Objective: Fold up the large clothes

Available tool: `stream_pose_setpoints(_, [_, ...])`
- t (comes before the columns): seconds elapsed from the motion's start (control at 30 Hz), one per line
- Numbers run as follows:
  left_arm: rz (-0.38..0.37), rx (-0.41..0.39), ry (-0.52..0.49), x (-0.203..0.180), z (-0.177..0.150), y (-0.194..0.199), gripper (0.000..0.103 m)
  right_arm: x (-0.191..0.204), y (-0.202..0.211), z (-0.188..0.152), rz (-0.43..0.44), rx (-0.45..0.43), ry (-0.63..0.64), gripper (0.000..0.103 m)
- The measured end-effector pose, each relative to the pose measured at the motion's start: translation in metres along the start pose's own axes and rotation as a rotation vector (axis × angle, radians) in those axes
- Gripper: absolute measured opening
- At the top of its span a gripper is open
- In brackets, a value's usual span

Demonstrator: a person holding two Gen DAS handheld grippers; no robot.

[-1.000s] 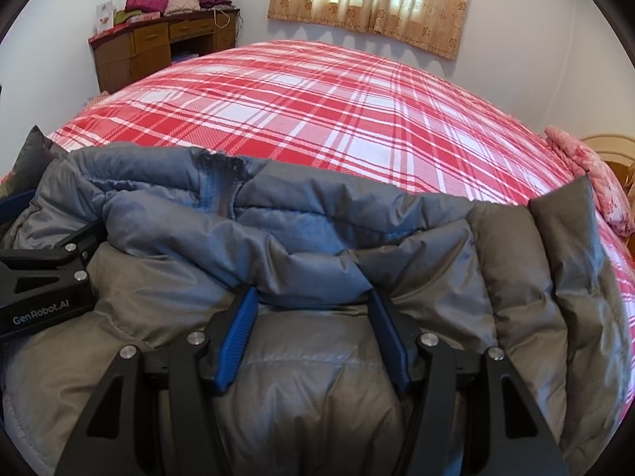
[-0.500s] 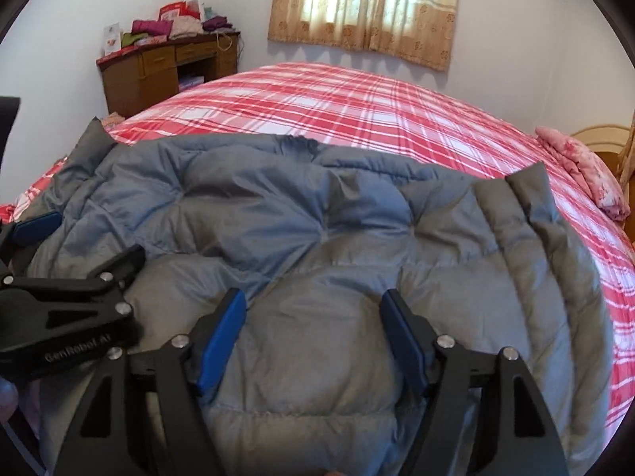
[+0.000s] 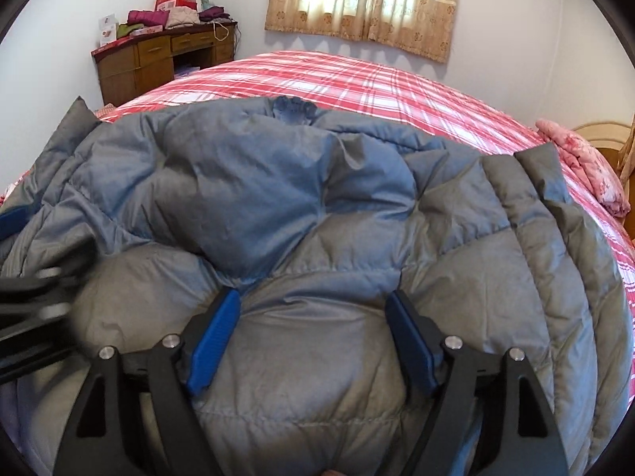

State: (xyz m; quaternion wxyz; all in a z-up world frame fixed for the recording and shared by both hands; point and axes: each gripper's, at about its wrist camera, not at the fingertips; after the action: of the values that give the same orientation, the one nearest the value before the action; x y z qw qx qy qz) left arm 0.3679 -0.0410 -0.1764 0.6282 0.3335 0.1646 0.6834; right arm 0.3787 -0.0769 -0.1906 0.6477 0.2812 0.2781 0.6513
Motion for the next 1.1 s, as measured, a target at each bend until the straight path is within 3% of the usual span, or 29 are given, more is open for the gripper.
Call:
stream_pose_setpoints(0.07, [0.051,-0.027,0.007,0.016,-0.011,0.020,0.102,-0.001,0.001,0.001,-0.001,0.004,0.002,0.080])
stream_pose_setpoints(0.17, [0.065,0.046,0.065,0.048,-0.035,0.024,0.102,-0.004,0.017,-0.004,0.011,0.000,0.008,0.079])
stream_pose_setpoints(0.23, [0.011,0.105,0.161,0.071,-0.059,0.022,0.102,-0.005,0.038,-0.013,0.006,-0.026,0.003,0.080])
stream_pose_setpoints(0.33, [-0.080,0.113,0.269,0.083,-0.082,0.020,0.102,-0.009,0.075,-0.040,-0.006,-0.081,0.004,0.085])
stream_pose_setpoints(0.5, [-0.147,0.105,0.309,0.070,-0.088,0.008,0.102,-0.004,0.062,-0.064,-0.043,-0.075,0.037,0.090])
stream_pose_setpoints(0.53, [-0.150,0.087,0.291,0.065,-0.086,0.008,0.096,-0.001,0.060,-0.065,-0.054,-0.072,0.048,0.091])
stream_pose_setpoints(0.6, [-0.194,0.061,0.269,0.060,-0.085,0.010,0.076,0.005,0.055,-0.064,-0.084,-0.065,0.076,0.092])
stream_pose_setpoints(0.67, [-0.282,0.044,0.280,0.061,-0.084,0.011,0.034,0.007,0.053,-0.065,-0.093,-0.065,0.084,0.092])
stream_pose_setpoints(0.7, [-0.337,0.042,0.296,0.061,-0.083,0.011,0.027,0.007,0.054,-0.065,-0.093,-0.064,0.083,0.092])
stream_pose_setpoints(0.77, [-0.363,0.035,0.317,0.062,-0.082,0.012,0.014,0.006,0.054,-0.066,-0.085,-0.064,0.075,0.092])
stream_pose_setpoints(0.87, [-0.389,0.005,0.332,0.062,-0.082,0.017,0.008,0.007,0.056,-0.066,-0.089,-0.058,0.075,0.092])
stream_pose_setpoints(1.1, [-0.437,-0.050,0.397,0.089,-0.091,0.037,0.006,0.013,0.060,-0.066,-0.109,-0.061,0.076,0.090])
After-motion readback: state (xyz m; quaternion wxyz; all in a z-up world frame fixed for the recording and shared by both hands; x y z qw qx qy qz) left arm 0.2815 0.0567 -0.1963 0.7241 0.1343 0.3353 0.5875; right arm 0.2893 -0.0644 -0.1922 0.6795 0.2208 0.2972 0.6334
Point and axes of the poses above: each gripper's, at about its wrist camera, not at the fingertips, and y roughly against the way its jaws point, x to its left, z to its top, and after that the axes turned 9 degrees about -y, right-handed
